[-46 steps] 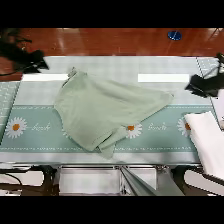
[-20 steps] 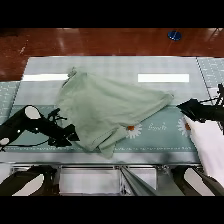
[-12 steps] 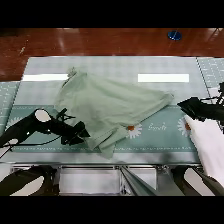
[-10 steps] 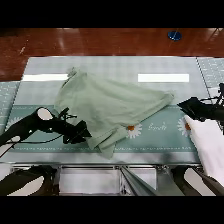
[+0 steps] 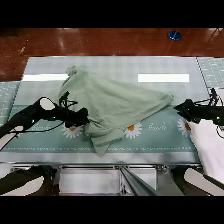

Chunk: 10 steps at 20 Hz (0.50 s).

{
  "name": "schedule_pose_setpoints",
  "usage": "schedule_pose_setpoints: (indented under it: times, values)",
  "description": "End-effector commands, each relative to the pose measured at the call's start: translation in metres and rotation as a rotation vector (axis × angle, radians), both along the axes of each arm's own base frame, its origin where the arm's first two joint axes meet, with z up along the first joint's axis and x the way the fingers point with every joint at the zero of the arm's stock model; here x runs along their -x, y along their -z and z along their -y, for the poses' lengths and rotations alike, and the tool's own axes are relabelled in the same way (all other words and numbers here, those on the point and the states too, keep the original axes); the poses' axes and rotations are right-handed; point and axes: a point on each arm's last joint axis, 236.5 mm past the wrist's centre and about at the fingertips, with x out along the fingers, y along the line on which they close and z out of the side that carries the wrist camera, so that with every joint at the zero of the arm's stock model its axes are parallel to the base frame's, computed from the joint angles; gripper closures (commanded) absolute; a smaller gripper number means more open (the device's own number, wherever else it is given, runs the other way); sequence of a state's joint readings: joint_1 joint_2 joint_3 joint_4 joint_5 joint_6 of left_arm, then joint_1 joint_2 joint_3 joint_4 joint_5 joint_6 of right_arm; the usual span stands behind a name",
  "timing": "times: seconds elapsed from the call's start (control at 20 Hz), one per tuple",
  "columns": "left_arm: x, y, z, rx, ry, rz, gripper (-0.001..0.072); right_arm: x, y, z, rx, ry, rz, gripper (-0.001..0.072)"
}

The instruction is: Fold the shirts.

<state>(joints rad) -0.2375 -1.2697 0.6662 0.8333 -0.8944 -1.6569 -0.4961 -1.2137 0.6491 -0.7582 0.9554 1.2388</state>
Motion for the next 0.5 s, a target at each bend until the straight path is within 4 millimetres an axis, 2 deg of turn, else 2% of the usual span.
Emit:
schedule_pose_setpoints:
  times: [0.0,0.25,0.35,0.4,0.45]
  values:
    - [-0.006,-0.010,0.006,0.022,0.023,0.021,0.0689,-0.027,0.013,-0.014,-0.019,-0.029,0.003,0.0303]
    - [-0.001,-0.011,0.007,0.026,0.037,0.007,0.0689,-0.069,0.035,-0.043,-0.062,-0.050,-0.068,0.0303]
    - [0.001,-0.011,0.007,0.028,0.041,-0.002,0.0689,-0.079,0.040,-0.058,-0.078,-0.067,-0.092,0.0311]
    - [0.001,-0.011,0.007,0.029,0.043,-0.004,0.0689,-0.083,0.040,-0.065,-0.080,-0.081,-0.091,0.0416]
    - [0.002,-0.012,0.007,0.032,0.045,-0.007,0.0689,-0.088,0.037,-0.073,-0.077,-0.111,-0.079,0.0613]
